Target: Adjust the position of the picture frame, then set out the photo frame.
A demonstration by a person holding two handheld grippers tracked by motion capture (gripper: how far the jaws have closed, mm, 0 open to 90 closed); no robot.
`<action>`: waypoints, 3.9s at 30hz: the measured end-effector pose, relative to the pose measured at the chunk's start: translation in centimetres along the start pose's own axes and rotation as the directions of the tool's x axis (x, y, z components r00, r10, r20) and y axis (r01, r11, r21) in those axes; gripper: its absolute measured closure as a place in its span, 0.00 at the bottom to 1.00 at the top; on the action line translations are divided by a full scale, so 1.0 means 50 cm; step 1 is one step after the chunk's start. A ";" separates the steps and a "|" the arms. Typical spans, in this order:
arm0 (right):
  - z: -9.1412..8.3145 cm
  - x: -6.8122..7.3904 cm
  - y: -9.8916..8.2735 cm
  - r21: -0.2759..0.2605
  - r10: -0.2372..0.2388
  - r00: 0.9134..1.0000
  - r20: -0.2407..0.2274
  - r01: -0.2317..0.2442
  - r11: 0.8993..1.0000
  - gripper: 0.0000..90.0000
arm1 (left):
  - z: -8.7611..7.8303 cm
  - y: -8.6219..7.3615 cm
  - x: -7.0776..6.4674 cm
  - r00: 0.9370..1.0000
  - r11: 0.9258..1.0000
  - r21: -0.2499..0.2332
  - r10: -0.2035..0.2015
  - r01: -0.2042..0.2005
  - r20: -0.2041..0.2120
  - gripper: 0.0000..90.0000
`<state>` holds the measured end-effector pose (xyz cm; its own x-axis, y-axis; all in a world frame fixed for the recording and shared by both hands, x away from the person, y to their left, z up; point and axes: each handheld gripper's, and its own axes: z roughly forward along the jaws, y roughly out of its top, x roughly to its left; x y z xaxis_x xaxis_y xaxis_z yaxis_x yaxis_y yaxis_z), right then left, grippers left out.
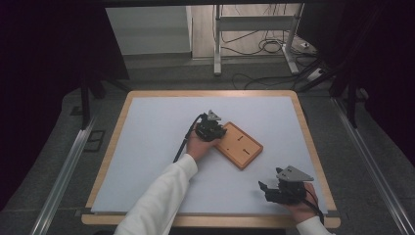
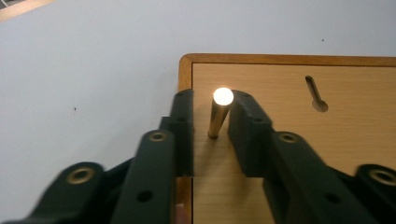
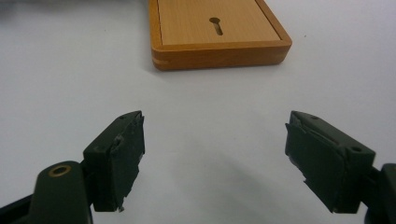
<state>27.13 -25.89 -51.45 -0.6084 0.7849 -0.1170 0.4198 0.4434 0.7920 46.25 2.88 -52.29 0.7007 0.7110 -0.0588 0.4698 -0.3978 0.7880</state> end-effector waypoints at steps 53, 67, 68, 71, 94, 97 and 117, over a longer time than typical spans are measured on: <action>0.009 0.011 -0.001 0.021 0.001 1.000 -0.003 -0.001 1.000 0.22 | -0.175 -0.127 0.010 0.993 1.000 -0.019 -0.020 0.022 0.117 0.93; 0.009 0.010 -0.002 0.024 -0.002 1.000 -0.003 0.002 1.000 0.22 | -0.155 -0.129 -0.004 0.990 1.000 0.009 -0.013 0.012 0.141 0.94; 0.009 0.010 -0.002 0.025 -0.002 1.000 -0.003 0.002 1.000 0.22 | -0.155 -0.129 -0.003 0.990 1.000 0.009 -0.010 0.009 0.139 0.93; 0.009 0.010 -0.002 0.029 -0.003 1.000 -0.003 0.003 1.000 0.22 | -0.158 -0.131 0.001 0.991 1.000 0.009 -0.014 0.012 0.135 0.93; 0.012 0.013 -0.001 0.025 -0.013 1.000 0.000 0.013 1.000 0.22 | -0.173 -0.125 0.012 0.989 0.999 -0.040 0.024 -0.019 0.146 0.68; 0.011 0.013 0.000 0.022 -0.013 1.000 0.001 0.013 1.000 0.22 | -0.169 -0.123 0.012 0.986 0.998 -0.017 0.061 -0.059 0.152 0.67; 0.011 0.018 0.001 0.025 -0.022 1.000 0.006 0.022 0.999 0.22 | -0.152 -0.116 0.036 0.963 0.999 0.005 0.050 -0.053 0.266 0.91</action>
<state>26.97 -24.94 -51.86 -0.6135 0.7775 -0.1381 0.4228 0.4711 0.7741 40.69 10.89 -52.31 0.8407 0.5107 -0.1803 0.4349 -0.4381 0.7867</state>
